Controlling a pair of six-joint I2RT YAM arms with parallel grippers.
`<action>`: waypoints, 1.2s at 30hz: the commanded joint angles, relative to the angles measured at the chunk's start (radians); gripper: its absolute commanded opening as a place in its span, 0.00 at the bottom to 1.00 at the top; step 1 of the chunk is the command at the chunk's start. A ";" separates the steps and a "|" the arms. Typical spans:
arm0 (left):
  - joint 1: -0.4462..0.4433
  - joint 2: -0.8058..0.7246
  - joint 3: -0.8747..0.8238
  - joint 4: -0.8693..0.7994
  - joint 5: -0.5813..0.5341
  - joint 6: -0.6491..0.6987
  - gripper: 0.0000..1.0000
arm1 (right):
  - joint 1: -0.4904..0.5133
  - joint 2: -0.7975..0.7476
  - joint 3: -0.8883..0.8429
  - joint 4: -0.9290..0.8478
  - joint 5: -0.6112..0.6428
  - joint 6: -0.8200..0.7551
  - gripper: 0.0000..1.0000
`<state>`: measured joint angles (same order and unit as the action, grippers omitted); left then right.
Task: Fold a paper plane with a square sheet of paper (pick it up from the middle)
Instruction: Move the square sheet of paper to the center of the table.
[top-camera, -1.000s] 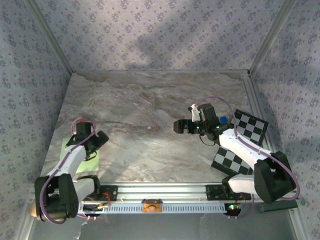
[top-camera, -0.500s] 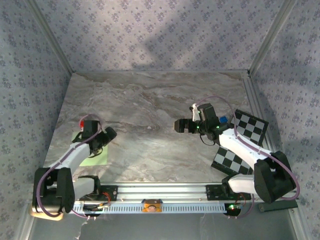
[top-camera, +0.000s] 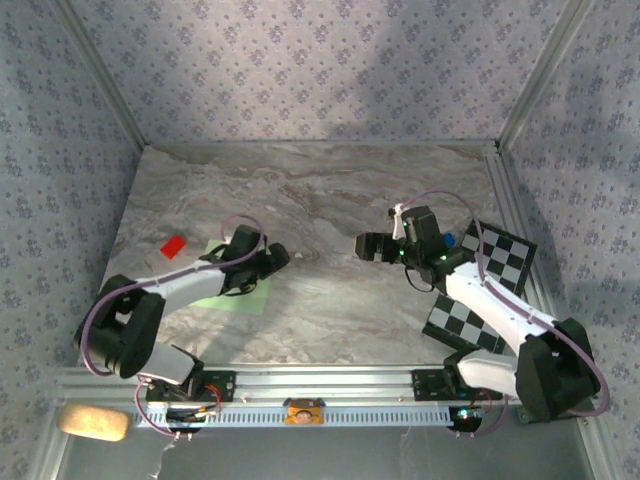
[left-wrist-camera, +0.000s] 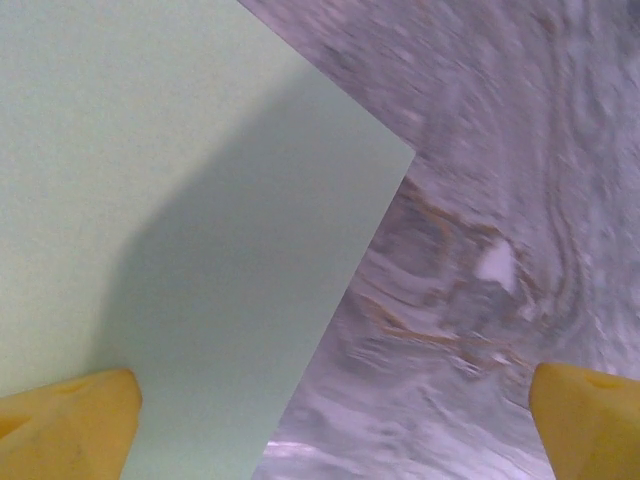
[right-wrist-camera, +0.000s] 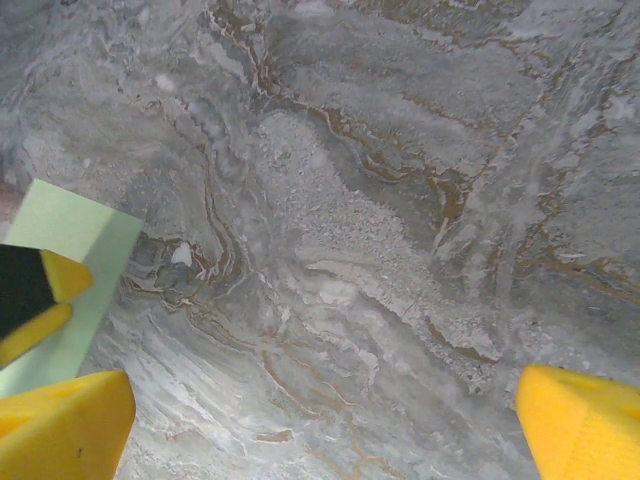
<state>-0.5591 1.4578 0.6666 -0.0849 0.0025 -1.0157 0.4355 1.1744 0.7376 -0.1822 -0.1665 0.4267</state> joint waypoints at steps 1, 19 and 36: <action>-0.043 0.021 0.057 -0.087 -0.042 -0.015 1.00 | -0.023 -0.035 0.003 -0.047 0.011 0.023 1.00; 0.195 -0.099 0.107 -0.468 0.116 0.523 1.00 | -0.041 0.031 0.013 0.033 -0.170 0.109 0.99; 0.036 0.099 0.122 -0.318 0.120 0.237 0.99 | -0.011 0.028 0.023 -0.014 -0.042 0.122 1.00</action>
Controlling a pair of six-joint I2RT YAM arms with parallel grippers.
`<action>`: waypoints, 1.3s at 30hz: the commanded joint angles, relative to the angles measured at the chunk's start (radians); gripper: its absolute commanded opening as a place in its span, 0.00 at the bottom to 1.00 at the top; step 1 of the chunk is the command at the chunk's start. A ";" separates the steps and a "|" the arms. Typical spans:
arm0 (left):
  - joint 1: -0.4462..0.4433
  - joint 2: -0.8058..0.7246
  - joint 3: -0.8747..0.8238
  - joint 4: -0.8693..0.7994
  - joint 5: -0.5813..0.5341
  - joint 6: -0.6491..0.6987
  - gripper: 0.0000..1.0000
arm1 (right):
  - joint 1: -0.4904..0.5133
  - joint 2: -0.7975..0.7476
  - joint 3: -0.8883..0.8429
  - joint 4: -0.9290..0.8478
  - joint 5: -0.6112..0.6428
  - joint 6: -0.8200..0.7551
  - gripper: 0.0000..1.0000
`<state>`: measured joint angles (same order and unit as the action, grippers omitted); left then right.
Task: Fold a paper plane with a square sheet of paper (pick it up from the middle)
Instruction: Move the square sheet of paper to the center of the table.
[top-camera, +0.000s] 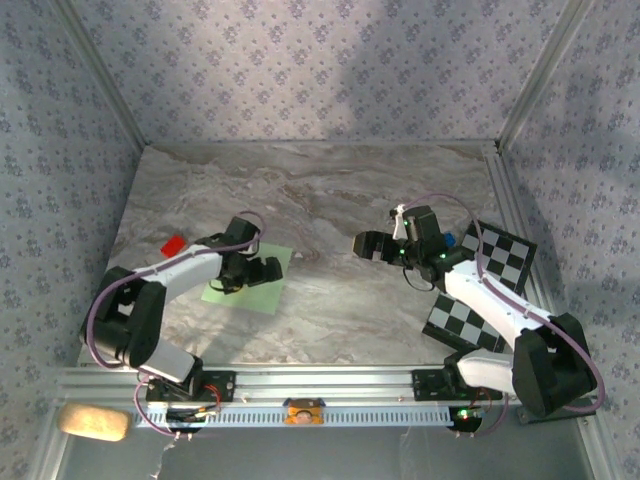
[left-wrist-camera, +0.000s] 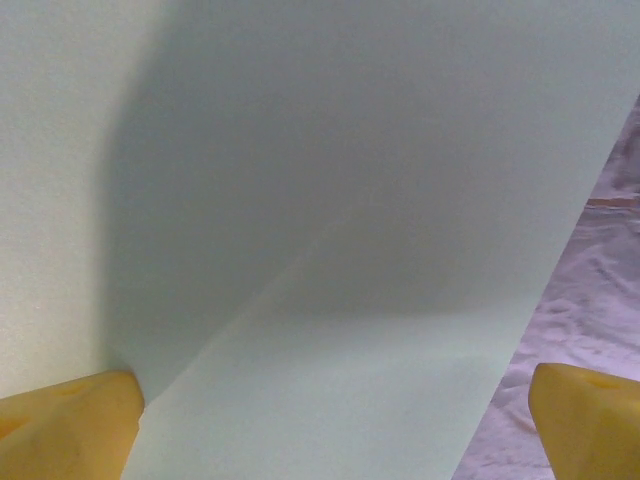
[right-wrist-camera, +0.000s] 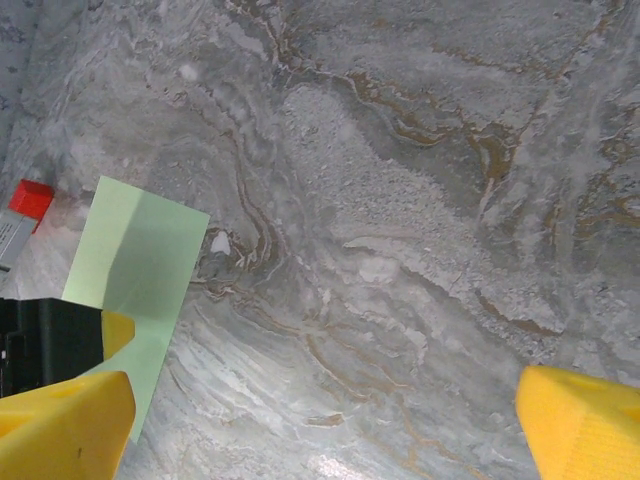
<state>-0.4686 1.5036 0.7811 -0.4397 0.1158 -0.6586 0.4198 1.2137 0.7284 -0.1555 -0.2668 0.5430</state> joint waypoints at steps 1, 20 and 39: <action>-0.075 0.069 0.015 0.049 -0.003 -0.163 0.99 | 0.002 -0.018 0.032 -0.050 0.073 0.005 1.00; -0.245 0.108 0.299 -0.095 -0.229 0.005 1.00 | -0.180 -0.116 -0.094 0.065 -0.160 0.094 1.00; -0.152 0.359 0.511 -0.290 -0.079 0.172 0.95 | -0.059 -0.048 -0.038 -0.028 -0.019 0.063 1.00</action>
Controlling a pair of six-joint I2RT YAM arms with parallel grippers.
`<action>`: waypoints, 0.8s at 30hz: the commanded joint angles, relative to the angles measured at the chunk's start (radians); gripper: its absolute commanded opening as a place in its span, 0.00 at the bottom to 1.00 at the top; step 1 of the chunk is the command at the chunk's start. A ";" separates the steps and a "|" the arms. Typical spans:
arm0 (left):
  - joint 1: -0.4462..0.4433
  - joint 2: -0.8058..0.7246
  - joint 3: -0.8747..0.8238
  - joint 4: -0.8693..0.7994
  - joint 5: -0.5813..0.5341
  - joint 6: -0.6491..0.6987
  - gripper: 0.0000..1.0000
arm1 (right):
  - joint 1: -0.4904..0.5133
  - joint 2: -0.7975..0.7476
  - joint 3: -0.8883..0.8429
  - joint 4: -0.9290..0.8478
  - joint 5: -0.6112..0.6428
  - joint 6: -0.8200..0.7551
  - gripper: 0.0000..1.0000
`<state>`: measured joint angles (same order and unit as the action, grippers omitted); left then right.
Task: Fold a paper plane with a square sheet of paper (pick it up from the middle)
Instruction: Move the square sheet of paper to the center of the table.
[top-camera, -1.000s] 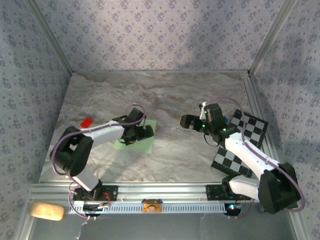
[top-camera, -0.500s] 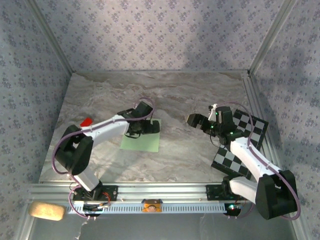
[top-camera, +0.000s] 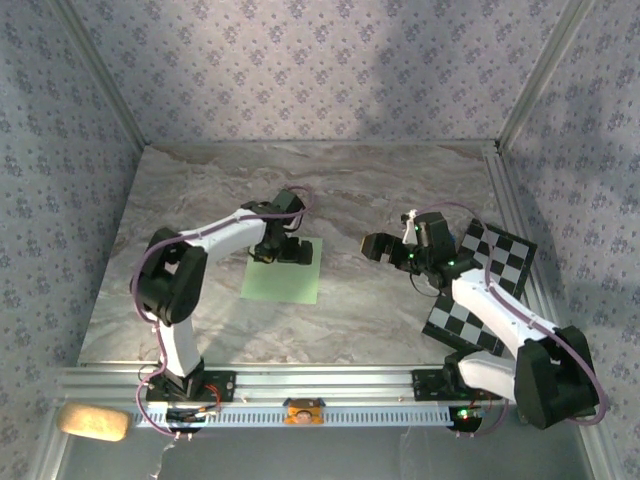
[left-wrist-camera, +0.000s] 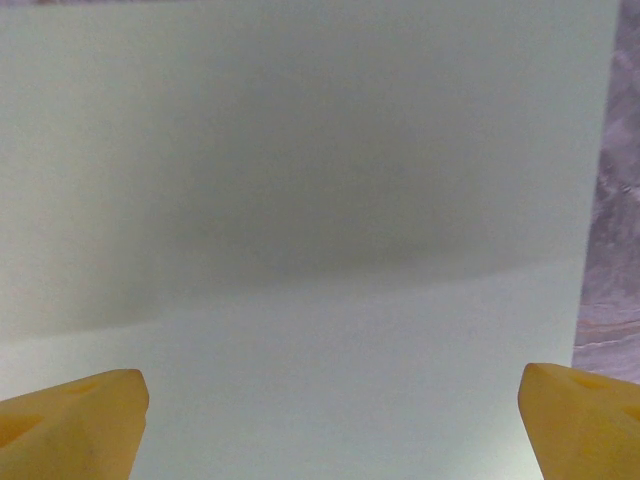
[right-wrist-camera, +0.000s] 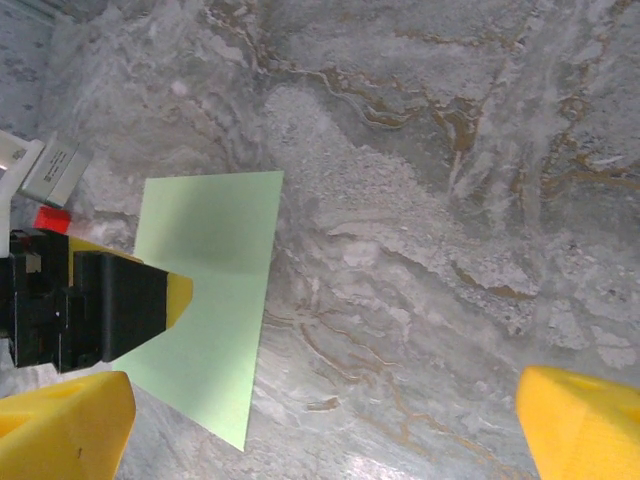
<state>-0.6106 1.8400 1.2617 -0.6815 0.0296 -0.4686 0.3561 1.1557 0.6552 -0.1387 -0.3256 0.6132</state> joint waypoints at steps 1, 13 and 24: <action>-0.012 0.030 0.029 -0.048 0.005 -0.028 0.95 | 0.005 0.011 0.035 -0.046 0.047 -0.006 1.00; -0.014 0.016 -0.078 0.058 0.026 -0.285 0.94 | 0.003 0.029 0.040 -0.063 0.070 0.007 1.00; -0.021 -0.075 -0.027 0.019 -0.072 -0.209 0.94 | 0.003 -0.013 0.045 -0.058 0.099 0.008 1.00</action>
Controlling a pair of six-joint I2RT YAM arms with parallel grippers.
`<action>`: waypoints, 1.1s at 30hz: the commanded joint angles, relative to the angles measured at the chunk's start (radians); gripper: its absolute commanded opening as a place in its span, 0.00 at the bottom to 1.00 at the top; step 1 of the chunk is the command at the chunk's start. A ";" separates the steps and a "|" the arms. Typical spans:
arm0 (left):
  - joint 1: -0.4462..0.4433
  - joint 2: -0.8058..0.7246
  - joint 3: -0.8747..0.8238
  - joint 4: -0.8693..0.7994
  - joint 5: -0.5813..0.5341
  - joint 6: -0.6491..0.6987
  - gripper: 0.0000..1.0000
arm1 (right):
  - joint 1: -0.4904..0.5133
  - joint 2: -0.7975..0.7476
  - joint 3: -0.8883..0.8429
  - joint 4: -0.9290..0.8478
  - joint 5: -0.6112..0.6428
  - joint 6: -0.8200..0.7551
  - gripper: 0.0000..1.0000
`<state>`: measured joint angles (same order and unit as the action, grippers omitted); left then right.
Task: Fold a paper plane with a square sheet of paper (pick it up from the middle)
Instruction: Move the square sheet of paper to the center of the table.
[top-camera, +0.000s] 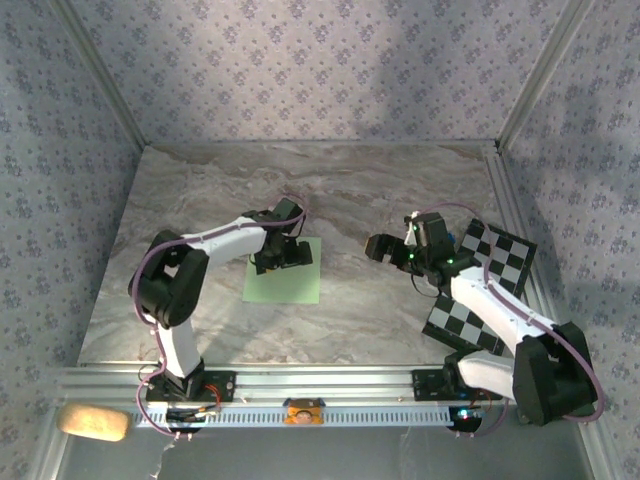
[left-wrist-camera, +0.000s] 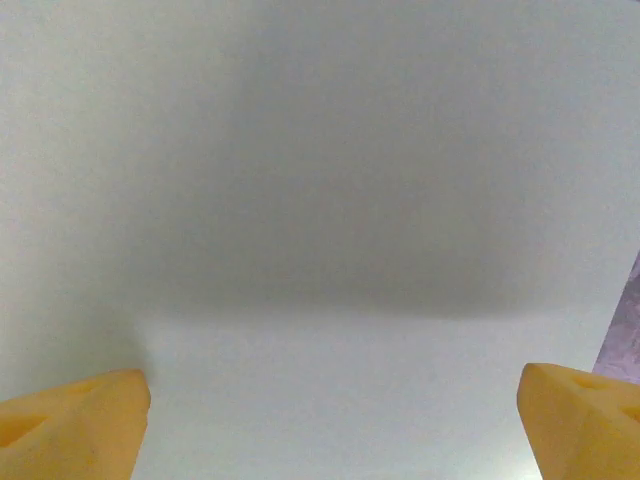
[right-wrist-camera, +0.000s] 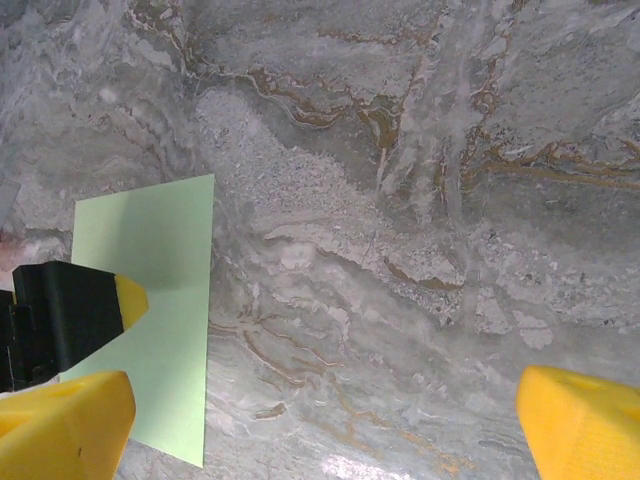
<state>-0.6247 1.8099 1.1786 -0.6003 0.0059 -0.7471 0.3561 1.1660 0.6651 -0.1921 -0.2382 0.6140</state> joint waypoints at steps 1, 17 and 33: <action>-0.005 -0.041 0.074 -0.094 -0.055 0.107 0.94 | 0.004 -0.022 0.036 -0.001 0.004 0.006 1.00; -0.003 0.089 0.190 -0.275 0.016 0.267 0.92 | 0.024 0.010 0.051 -0.039 -0.028 0.000 1.00; 0.046 0.141 0.218 -0.257 -0.013 0.210 0.94 | 0.035 0.048 0.062 -0.049 -0.047 -0.009 1.00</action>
<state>-0.5785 1.9278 1.3613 -0.8425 0.0025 -0.5236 0.3870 1.1980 0.6930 -0.2146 -0.2764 0.6132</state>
